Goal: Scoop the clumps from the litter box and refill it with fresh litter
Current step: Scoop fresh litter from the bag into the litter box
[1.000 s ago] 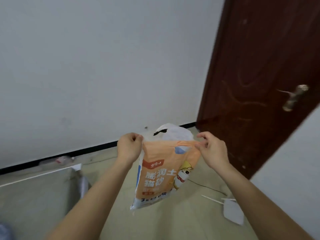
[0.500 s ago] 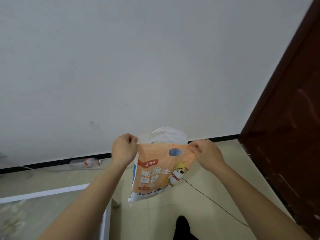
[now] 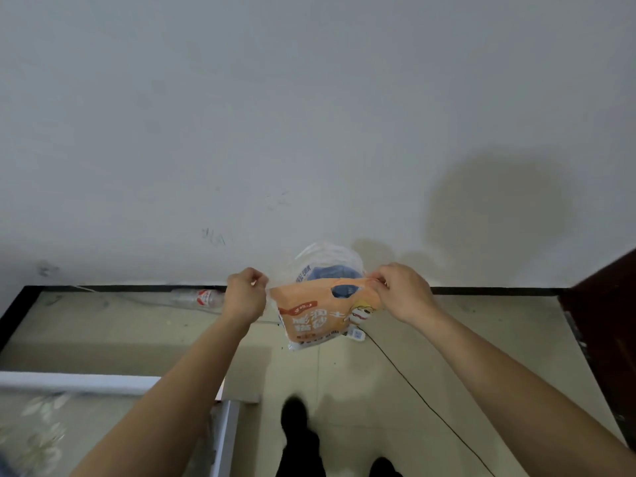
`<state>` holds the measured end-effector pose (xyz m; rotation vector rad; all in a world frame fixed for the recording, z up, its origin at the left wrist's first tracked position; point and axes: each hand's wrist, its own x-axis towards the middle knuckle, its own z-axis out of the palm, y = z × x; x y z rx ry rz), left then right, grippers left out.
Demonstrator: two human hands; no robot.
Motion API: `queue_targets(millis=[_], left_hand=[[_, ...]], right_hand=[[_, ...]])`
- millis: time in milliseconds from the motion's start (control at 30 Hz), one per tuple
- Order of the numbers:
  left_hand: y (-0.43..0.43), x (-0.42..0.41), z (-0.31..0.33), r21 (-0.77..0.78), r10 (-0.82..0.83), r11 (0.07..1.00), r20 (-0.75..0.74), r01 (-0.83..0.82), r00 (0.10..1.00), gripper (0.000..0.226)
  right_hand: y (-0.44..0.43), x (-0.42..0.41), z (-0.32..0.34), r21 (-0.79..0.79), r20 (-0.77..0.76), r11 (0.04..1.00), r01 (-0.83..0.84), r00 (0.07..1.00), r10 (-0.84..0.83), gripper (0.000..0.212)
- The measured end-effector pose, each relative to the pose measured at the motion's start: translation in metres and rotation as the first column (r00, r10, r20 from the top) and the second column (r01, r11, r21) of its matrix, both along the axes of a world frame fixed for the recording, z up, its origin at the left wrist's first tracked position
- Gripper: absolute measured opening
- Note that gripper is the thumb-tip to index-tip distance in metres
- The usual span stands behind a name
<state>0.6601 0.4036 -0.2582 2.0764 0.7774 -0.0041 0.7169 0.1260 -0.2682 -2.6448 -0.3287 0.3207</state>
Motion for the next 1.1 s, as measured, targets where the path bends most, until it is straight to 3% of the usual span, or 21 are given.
queue_targets(millis=[167,400,633,767,867,967,1033,1100], left_hand=[[0.049,0.079,-0.086,-0.246,0.04,0.967,-0.089,-0.061,0.995,0.015],[0.121,0.178,-0.267,-0.202,0.019,0.977,-0.248,-0.071,0.969,0.017],[0.188,0.248,-0.437,-0.168,0.07,0.976,-0.354,-0.137,0.933,0.013],[0.212,0.285,-0.491,-0.098,0.093,0.984,-0.435,-0.15,0.896,0.01],[0.226,0.3,-0.528,-0.144,0.105,0.972,-0.434,-0.184,0.895,0.01],[0.225,0.294,-0.549,-0.069,0.063,0.993,-0.412,-0.1,0.909,0.008],[0.22,0.285,-0.55,-0.086,-0.008,0.996,-0.378,-0.026,0.926,0.018],[0.217,0.278,-0.534,-0.043,-0.146,0.989,-0.345,0.14,0.927,0.027]], right_hand=[[0.051,0.065,-0.077,-0.044,-0.078,0.999,0.007,0.997,-0.011,0.024],[0.136,0.143,-0.238,-0.014,-0.263,0.977,0.215,0.942,-0.211,0.019],[0.203,0.212,-0.404,-0.035,-0.334,0.968,0.248,0.91,-0.246,0.022],[0.24,0.242,-0.48,-0.035,-0.346,0.98,0.194,0.918,-0.194,0.021],[0.265,0.255,-0.516,0.026,-0.391,0.977,0.211,0.902,-0.184,0.022],[0.287,0.252,-0.531,0.143,-0.399,0.956,0.256,0.899,-0.181,0.024],[0.294,0.245,-0.529,0.18,-0.393,0.953,0.246,0.906,-0.16,0.023],[0.29,0.241,-0.515,0.176,-0.362,0.954,0.244,0.917,-0.168,0.029]])
